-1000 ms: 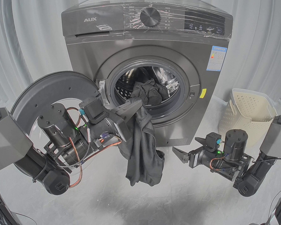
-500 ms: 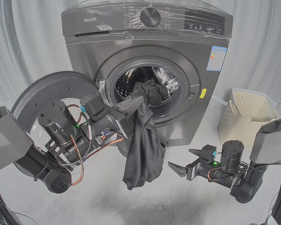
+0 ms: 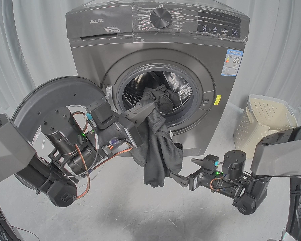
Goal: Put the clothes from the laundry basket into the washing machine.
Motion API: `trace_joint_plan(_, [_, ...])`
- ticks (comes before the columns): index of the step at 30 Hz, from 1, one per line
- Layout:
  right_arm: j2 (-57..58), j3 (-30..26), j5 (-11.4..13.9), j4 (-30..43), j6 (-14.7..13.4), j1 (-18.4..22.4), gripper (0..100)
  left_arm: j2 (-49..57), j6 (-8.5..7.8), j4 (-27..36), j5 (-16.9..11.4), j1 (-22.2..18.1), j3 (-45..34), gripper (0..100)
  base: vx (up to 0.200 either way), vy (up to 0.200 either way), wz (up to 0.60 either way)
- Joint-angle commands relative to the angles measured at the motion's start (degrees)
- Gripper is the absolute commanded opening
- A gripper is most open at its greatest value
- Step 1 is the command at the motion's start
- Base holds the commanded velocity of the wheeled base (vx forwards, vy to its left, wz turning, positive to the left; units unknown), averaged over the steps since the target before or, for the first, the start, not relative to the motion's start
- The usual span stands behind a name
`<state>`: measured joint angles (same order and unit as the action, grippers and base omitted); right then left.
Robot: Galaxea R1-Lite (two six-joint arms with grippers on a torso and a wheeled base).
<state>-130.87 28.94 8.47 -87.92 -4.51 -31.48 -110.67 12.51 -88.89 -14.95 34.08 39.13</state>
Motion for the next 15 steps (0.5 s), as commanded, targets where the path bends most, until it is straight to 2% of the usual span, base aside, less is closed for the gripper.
trace_joint_plan(1, [-3.87,4.72,0.14,0.29,-0.06,0.10,100,-0.08,0.06,-0.05,0.00,0.02,0.16,0,0.000,0.000,0.00])
trace_joint_plan(7, [-7.30,9.82,0.32,0.03,0.03,-0.08,100,-0.08,0.06,-0.05,-0.08,0.02,0.24,0,0.000,0.000,0.00])
trace_joint_plan(8, [-7.47,10.52,0.32,-0.32,0.03,-0.34,0,-0.08,0.15,-0.05,0.00,0.02,0.24,0,0.000,0.000,0.00])
trace_joint_plan(15, [-7.12,11.14,1.55,-0.76,-0.06,-1.75,0,-0.08,0.15,-0.05,0.00,-0.16,-0.46,0,0.000,0.000,0.00])
